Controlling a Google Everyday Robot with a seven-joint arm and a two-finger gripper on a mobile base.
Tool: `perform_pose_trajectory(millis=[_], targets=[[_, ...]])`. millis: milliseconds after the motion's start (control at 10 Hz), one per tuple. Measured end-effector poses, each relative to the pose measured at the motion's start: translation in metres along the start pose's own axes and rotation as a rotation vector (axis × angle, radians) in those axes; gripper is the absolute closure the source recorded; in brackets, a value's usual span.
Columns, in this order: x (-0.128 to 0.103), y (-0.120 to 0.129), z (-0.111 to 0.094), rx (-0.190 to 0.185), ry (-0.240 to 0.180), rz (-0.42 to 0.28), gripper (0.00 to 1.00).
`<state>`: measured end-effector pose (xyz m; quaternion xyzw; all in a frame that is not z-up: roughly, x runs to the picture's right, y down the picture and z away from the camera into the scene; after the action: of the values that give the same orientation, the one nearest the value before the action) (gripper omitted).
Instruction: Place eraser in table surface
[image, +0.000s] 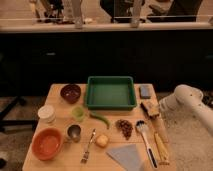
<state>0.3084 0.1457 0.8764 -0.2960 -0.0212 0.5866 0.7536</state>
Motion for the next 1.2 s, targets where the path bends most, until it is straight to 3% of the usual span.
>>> perform_pose_trajectory(millis=[1200], targets=[[-0.0003,0.0005,0.0013,-0.001,0.001,-0.001,0.97]])
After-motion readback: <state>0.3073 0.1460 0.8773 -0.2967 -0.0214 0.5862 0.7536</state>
